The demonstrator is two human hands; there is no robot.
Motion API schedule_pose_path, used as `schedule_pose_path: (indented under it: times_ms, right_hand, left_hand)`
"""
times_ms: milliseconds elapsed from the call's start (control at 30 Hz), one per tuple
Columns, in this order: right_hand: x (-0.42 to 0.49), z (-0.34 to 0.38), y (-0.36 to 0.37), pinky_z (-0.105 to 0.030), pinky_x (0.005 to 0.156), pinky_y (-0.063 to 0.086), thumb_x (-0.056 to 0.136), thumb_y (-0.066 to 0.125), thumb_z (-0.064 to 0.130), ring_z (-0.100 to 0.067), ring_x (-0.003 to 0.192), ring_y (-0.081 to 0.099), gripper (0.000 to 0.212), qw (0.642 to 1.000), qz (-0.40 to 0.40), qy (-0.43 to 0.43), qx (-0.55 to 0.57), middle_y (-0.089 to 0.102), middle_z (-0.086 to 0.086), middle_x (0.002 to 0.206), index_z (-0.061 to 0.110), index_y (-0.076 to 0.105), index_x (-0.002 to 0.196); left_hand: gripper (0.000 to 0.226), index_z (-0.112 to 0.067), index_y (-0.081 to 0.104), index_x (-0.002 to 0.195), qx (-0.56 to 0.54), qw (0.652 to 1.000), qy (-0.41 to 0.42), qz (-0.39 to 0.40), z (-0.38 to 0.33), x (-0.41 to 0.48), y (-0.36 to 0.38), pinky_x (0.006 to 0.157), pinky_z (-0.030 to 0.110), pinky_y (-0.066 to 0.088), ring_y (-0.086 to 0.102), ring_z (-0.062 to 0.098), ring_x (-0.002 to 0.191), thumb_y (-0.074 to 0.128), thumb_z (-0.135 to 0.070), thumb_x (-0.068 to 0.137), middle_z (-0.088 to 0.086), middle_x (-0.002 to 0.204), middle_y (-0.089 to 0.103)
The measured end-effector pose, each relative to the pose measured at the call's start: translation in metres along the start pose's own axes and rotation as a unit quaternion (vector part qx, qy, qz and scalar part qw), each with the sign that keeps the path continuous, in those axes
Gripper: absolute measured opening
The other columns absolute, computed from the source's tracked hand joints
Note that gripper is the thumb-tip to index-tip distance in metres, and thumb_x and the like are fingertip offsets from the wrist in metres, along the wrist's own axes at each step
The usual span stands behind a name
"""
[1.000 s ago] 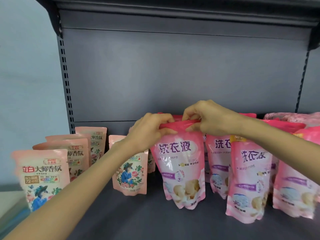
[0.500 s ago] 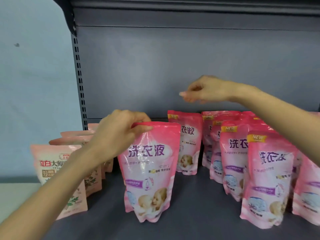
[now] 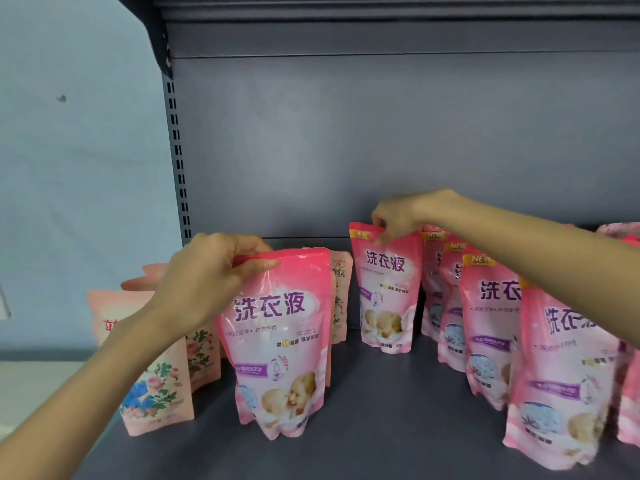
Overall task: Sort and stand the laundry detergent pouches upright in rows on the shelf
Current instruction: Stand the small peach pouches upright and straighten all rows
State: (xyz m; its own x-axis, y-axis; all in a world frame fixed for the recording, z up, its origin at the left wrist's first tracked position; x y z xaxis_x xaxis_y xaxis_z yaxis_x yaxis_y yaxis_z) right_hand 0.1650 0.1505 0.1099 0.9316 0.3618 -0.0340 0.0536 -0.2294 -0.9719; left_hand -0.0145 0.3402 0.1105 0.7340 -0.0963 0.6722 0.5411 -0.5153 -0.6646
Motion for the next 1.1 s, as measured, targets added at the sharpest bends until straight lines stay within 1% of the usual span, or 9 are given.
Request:
schedule_pose_path:
  times_ms: [100, 167, 233, 367, 600, 767, 867, 1033, 1100]
  right_hand:
    - [-0.002, 0.003, -0.002, -0.026, 0.053, 0.041, 0.089, 0.062, 0.029, -0.025, 0.075, 0.055, 0.026, 0.998, -0.014, 0.005, -0.059, 0.055, -0.002, 0.075, 0.004, 0.055, 0.086]
    - [0.001, 0.002, -0.003, -0.027, 0.054, 0.044, 0.087, 0.064, 0.028, -0.023, 0.066, 0.053, 0.029, 0.998, -0.016, 0.009, -0.063, 0.050, -0.001, 0.066, 0.008, 0.050, 0.072]
    - [0.003, 0.000, -0.003, -0.034, 0.064, 0.051, 0.086, 0.066, 0.027, -0.027, 0.069, 0.058, 0.033, 0.999, -0.009, -0.001, -0.040, 0.052, -0.004, 0.067, 0.010, 0.046, 0.066]
    - [-0.007, -0.001, -0.004, -0.033, 0.061, 0.051, 0.085, 0.067, 0.024, -0.033, 0.078, 0.066, 0.031, 1.000, 0.008, -0.019, 0.017, 0.057, -0.006, 0.071, 0.012, 0.047, 0.065]
    - [-0.035, 0.002, -0.008, -0.027, 0.052, 0.051, 0.093, 0.056, 0.018, -0.031, 0.077, 0.065, 0.028, 0.995, -0.016, -0.048, 0.092, 0.057, -0.004, 0.071, 0.010, 0.050, 0.066]
    - [-0.065, 0.020, -0.019, -0.029, 0.058, 0.047, 0.092, 0.055, 0.020, -0.023, 0.067, 0.054, 0.025, 0.992, -0.075, -0.086, 0.057, 0.050, -0.001, 0.065, 0.008, 0.053, 0.071]
    - [-0.090, 0.033, -0.030, -0.025, 0.055, 0.036, 0.091, 0.056, 0.020, -0.018, 0.065, 0.046, 0.019, 0.986, -0.128, -0.104, 0.029, 0.048, 0.003, 0.063, 0.009, 0.056, 0.076]
    - [-0.120, 0.035, -0.044, -0.030, 0.075, 0.046, 0.090, 0.059, 0.020, -0.023, 0.084, 0.057, 0.017, 0.973, -0.194, -0.106, 0.069, 0.060, -0.004, 0.080, 0.005, 0.067, 0.088]
    - [-0.129, 0.031, -0.047, -0.028, 0.076, 0.045, 0.089, 0.061, 0.021, -0.021, 0.085, 0.057, 0.018, 0.966, -0.219, -0.096, 0.097, 0.060, -0.003, 0.084, 0.006, 0.068, 0.094]
  left_hand:
    - [0.025, -0.035, 0.067, 0.079, -0.004, 1.000, -0.006, 0.004, -0.001, 0.000, 0.001, 0.068, 0.033, 0.053, 0.063, 0.001, 0.069, 0.050, -0.053, 0.074, -0.018, 0.070, 0.068]
    - [0.026, -0.033, 0.069, 0.082, 0.000, 1.000, -0.012, -0.003, 0.001, 0.000, 0.001, 0.067, 0.032, 0.052, 0.063, 0.001, 0.069, 0.052, -0.052, 0.075, -0.018, 0.071, 0.068]
    - [0.024, -0.032, 0.070, 0.086, 0.005, 1.000, -0.018, -0.014, 0.003, -0.002, -0.001, 0.066, 0.031, 0.052, 0.063, 0.003, 0.068, 0.055, -0.050, 0.077, -0.018, 0.071, 0.068]
    - [0.014, -0.034, 0.069, 0.085, 0.001, 1.000, -0.020, -0.018, 0.004, -0.003, -0.001, 0.068, 0.035, 0.053, 0.063, 0.005, 0.069, 0.060, -0.043, 0.081, -0.017, 0.071, 0.068]
    - [0.010, -0.033, 0.069, 0.083, -0.011, 1.000, -0.024, 0.000, 0.004, -0.002, -0.001, 0.072, 0.039, 0.054, 0.065, 0.004, 0.072, 0.062, -0.040, 0.082, -0.017, 0.074, 0.070]
    - [0.007, -0.035, 0.069, 0.082, 0.005, 1.000, -0.026, 0.000, -0.001, -0.004, -0.004, 0.073, 0.034, 0.052, 0.064, 0.005, 0.076, 0.063, -0.039, 0.082, -0.015, 0.076, 0.070]
    - [0.008, -0.035, 0.070, 0.083, 0.019, 1.000, -0.021, -0.007, -0.009, -0.007, -0.010, 0.071, 0.031, 0.051, 0.063, 0.007, 0.078, 0.064, -0.041, 0.081, -0.014, 0.078, 0.070]
    - [0.011, -0.035, 0.071, 0.085, 0.016, 0.999, -0.008, -0.029, -0.024, -0.013, -0.026, 0.066, 0.029, 0.049, 0.063, 0.006, 0.072, 0.064, -0.042, 0.080, -0.011, 0.072, 0.070]
    - [0.011, -0.035, 0.071, 0.084, 0.001, 0.999, -0.004, -0.037, -0.030, -0.017, -0.033, 0.066, 0.029, 0.049, 0.062, 0.003, 0.072, 0.064, -0.042, 0.079, -0.011, 0.072, 0.070]
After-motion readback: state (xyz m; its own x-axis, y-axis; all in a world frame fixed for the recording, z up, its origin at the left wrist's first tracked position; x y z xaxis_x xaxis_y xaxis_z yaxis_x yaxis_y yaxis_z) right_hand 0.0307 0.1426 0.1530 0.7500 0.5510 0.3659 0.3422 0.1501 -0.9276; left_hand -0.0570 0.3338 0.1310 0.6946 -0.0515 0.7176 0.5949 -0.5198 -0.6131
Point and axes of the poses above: each hand's wrist, its own x-axis towards the middle knuckle, its own y-axis out of the palm, z = x × y, the point moved 10 cm from there along x, towards the middle knuckle
